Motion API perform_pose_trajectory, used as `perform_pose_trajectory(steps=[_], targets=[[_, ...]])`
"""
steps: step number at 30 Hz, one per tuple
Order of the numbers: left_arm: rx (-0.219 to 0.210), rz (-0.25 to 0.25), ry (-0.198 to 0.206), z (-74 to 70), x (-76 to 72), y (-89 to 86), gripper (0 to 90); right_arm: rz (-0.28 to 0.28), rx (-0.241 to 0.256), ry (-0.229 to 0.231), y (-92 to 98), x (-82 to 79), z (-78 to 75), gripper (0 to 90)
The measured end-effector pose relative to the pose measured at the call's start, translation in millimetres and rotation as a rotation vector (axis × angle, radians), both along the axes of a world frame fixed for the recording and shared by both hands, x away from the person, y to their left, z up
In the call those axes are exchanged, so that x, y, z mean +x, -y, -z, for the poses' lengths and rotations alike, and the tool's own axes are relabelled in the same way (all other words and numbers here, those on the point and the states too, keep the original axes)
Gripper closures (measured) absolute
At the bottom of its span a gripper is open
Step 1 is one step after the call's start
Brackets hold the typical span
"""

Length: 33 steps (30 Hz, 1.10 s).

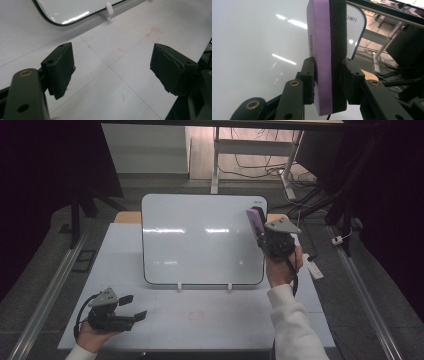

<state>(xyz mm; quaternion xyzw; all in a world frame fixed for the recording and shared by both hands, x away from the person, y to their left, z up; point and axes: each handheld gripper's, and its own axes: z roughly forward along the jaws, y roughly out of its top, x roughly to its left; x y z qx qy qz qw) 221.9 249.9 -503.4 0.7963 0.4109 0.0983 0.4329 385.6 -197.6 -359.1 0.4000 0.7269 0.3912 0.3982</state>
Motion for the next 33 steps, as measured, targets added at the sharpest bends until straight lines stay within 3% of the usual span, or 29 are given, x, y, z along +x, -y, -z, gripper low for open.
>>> perform_pose_trajectory(steps=[9,13,16,20,26,30,33], targets=[[-0.001,-0.002,-0.003,1.8,1.2,-2.3,20.4,0.069,-0.076,0.000,-14.3,25.4,-0.6,64.3],[-0.002,-0.002,-0.006,2.8,1.8,-2.1,20.4,0.077,-0.127,0.020,-25.3,27.4,1.8,64.2],[-0.001,0.001,-0.007,3.3,1.9,-1.9,20.4,0.084,-0.135,0.028,-27.5,26.8,3.2,64.0],[0.000,0.001,-0.010,3.9,2.1,-1.3,20.4,0.070,-0.125,0.031,-24.7,24.5,2.7,61.9],[-0.002,-0.002,-0.008,3.8,2.3,-2.6,20.4,0.010,-0.057,0.035,-16.1,18.6,1.2,49.1],[-0.002,-0.003,-0.008,4.1,2.7,-2.9,20.4,-0.017,-0.037,0.046,-10.0,11.5,-0.1,46.8],[-0.006,-0.008,-0.004,3.8,2.4,-3.8,20.4,-0.076,0.005,0.029,2.5,-1.2,1.7,44.9]])
